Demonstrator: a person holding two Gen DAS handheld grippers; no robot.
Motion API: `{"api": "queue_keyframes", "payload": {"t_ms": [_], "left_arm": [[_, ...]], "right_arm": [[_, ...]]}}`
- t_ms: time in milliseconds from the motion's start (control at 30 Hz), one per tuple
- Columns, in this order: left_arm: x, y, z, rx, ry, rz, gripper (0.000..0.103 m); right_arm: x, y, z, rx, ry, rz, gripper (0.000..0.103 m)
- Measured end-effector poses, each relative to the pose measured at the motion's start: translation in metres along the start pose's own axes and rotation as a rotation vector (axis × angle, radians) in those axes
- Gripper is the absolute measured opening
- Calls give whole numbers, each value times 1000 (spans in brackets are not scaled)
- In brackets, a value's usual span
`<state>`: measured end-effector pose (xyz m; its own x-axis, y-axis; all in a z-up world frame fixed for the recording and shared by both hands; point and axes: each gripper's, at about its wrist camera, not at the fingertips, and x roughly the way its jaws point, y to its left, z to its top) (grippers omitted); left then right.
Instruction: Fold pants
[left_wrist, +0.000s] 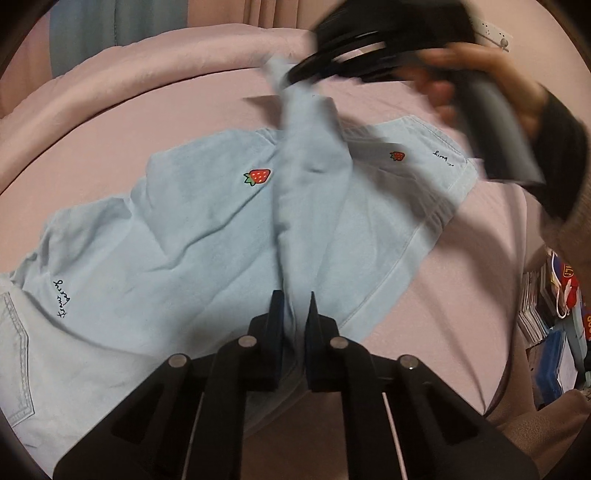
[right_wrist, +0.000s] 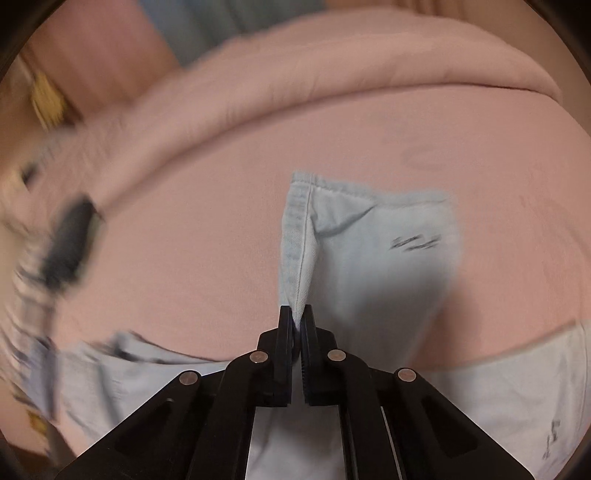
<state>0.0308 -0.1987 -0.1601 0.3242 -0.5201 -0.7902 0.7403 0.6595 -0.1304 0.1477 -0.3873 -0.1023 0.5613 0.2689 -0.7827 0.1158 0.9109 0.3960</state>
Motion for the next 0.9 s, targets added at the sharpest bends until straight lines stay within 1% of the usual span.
{"api": "queue_keyframes", "payload": {"t_ms": [33, 133, 167, 200, 267, 300, 367, 400, 433, 467, 500, 533, 567, 600, 633, 667, 700, 733, 800, 867, 900], "left_arm": [[-1, -3, 1, 2, -4, -1, 8], [-8, -7, 1, 9, -13, -2, 8], [-9, -13, 1, 9, -11, -1, 8], [-12, -10, -1, 7, -8, 1, 8], [-10, -10, -2, 9, 9, 5, 8], [-10, -3, -3, 12, 17, 9, 8], [-5, -6, -2, 22, 33, 25, 8], [-2, -6, 1, 27, 43, 32, 8], [0, -7, 2, 32, 53, 40, 8], [3, -4, 6, 34, 60, 45, 8], [4, -4, 7, 37, 66, 52, 9], [6, -4, 9, 41, 70, 64, 11], [7, -4, 11, 51, 73, 79, 12], [9, -5, 12, 59, 77, 89, 12], [11, -7, 14, 70, 82, 100, 12], [12, -10, 15, 87, 85, 111, 11], [15, -10, 16, 104, 88, 122, 11], [16, -12, 16, 119, 92, 128, 8], [18, -15, 20, 129, 98, 134, 8], [18, -15, 23, 117, 97, 133, 6], [17, -13, 25, 106, 92, 132, 6]], "right_arm": [[-22, -9, -7, 32, -53, 33, 5], [-86, -44, -38, 123, -203, 90, 5], [-97, -53, -50, 151, -226, 89, 5], [-111, -68, -67, 186, -246, 84, 5], [-115, -90, -92, 240, -250, 63, 5], [-111, -100, -97, 266, -234, 53, 5], [-99, -125, -121, 347, -203, 50, 5], [-90, -137, -134, 394, -176, 54, 5], [-89, -145, -141, 413, -170, 61, 6], [-85, -149, -148, 428, -176, 68, 6], [-83, -151, -152, 451, -183, 87, 9], [-86, -156, -153, 488, -198, 125, 11], [-88, -162, -154, 527, -217, 159, 18], [-91, -167, -154, 551, -241, 176, 28], [-94, -170, -153, 561, -262, 182, 34], [-96, -172, -151, 566, -277, 183, 44], [-99, -175, -148, 569, -291, 183, 49], [-102, -178, -145, 570, -298, 177, 50], [-102, -182, -135, 580, -303, 136, 50], [-96, -188, -124, 582, -293, 135, 49], [-93, -189, -119, 575, -278, 133, 34]]}}
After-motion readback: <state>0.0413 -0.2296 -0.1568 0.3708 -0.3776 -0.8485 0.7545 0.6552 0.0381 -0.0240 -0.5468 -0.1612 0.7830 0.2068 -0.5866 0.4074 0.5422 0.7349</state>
